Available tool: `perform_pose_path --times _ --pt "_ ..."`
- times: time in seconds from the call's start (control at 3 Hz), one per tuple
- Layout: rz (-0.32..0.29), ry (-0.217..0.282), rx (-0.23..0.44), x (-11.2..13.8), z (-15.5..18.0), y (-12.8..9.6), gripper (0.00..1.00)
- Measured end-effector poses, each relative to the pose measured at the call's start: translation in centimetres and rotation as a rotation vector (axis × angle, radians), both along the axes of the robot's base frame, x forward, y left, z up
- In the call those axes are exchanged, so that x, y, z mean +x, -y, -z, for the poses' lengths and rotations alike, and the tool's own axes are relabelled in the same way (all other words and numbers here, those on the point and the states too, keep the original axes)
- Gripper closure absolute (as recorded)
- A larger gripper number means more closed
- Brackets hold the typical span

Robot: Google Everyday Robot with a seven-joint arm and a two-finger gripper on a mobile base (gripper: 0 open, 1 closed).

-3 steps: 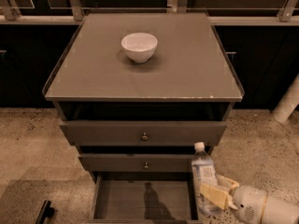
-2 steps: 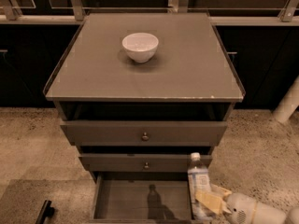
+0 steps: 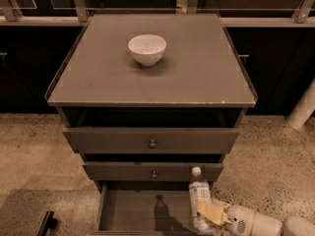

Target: Place blue plastic bottle into bottom drawer

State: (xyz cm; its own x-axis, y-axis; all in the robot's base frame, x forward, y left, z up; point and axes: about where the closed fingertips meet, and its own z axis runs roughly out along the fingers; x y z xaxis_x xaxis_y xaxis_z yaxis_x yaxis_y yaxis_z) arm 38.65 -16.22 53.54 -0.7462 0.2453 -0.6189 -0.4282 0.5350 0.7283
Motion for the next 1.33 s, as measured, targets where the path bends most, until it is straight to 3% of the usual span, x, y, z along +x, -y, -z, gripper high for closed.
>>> perform_pose_path --times 0.33,0.67,1.33 --pt "0.032 -0.043 0.072 0.2 3.1 1.2 1.00" --pt "0.073 -0.140 0.180 1.3 8.7 2.8 1.00" --pt "0.094 -0.286 0.278 4.6 16.8 3.6 1.00"
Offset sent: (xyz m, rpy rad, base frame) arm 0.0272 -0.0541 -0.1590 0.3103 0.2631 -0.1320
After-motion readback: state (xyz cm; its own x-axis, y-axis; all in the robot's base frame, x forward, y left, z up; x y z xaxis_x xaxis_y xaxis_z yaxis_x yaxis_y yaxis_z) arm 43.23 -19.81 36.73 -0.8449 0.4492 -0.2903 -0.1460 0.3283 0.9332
